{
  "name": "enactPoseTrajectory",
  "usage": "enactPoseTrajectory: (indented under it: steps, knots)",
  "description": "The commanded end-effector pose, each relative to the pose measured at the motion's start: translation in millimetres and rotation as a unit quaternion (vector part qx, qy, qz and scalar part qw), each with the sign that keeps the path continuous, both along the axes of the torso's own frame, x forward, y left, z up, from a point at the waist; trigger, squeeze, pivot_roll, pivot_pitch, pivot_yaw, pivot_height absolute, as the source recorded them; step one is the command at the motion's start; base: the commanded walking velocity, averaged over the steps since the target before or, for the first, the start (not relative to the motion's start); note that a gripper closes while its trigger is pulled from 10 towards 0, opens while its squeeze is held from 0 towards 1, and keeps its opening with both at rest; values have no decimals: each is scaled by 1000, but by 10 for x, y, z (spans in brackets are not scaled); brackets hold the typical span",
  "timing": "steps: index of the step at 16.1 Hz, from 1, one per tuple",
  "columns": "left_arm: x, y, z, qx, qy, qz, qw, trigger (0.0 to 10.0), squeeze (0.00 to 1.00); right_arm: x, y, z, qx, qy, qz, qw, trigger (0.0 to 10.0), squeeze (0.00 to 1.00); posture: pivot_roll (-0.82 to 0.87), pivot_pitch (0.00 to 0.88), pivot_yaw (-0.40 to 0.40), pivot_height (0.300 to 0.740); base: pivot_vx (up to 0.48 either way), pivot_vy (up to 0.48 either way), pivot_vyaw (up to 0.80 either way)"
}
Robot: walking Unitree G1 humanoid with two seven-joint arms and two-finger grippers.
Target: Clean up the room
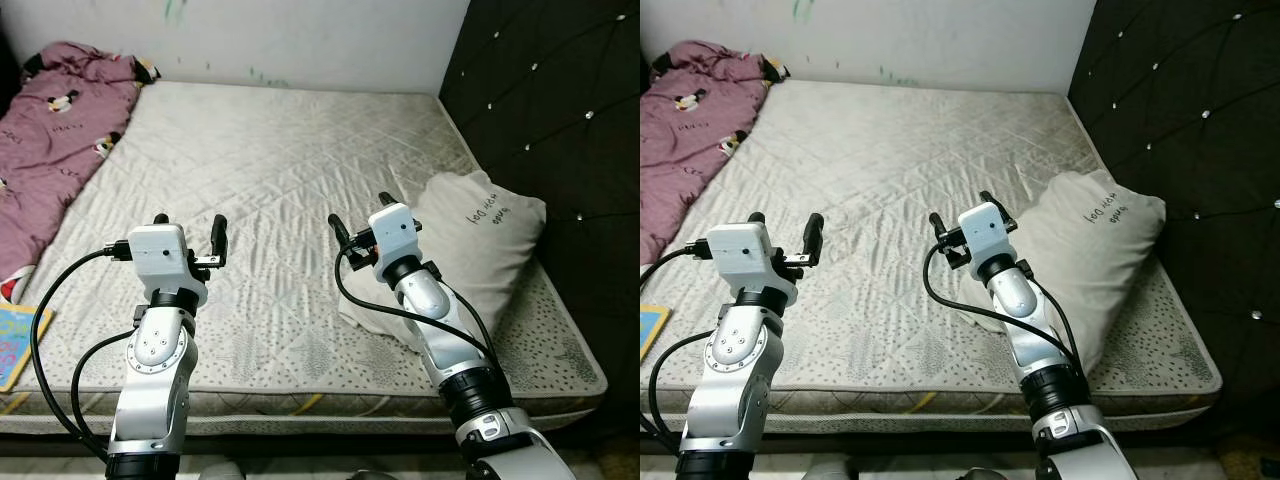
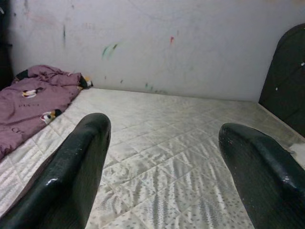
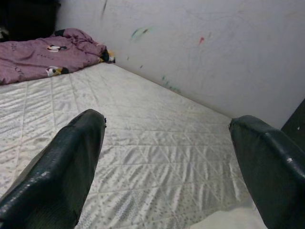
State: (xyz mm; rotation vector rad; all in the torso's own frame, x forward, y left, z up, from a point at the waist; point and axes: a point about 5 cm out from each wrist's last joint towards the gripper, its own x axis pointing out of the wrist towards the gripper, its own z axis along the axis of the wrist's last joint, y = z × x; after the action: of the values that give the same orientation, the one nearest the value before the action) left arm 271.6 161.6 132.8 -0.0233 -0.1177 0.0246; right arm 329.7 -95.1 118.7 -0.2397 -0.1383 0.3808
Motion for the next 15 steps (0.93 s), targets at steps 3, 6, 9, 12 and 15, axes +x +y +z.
enactPoseTrajectory:
  steps: [3, 6, 9, 12, 15]
  knots:
    - [36, -75, 22, -8, -4, -12, 1000, 10000, 0, 35, -30, 37, -2, -7, -5, 1000, 10000, 0, 47, 0, -38, 740, 0, -284, 0]
    - [40, -82, 19, -11, -4, -13, 1000, 10000, 0, 39, -33, 34, -4, -7, -4, 1000, 10000, 0, 47, 0, -41, 740, 0, -289, 0]
    - [45, -88, 17, -14, -4, -12, 1000, 10000, 0, 42, -36, 33, -6, -6, -4, 1000, 10000, 0, 45, 0, -43, 740, 0, -290, 0]
    - [46, -94, 18, -15, -5, -15, 1000, 10000, 0, 45, -38, 32, -5, -7, -5, 1000, 10000, 0, 43, 0, -42, 740, 0, -339, 0]
    - [49, -98, 18, -15, -5, -18, 1000, 10000, 0, 49, -40, 30, -5, -6, -5, 1000, 10000, 0, 43, 0, -42, 740, 0, -361, 0]
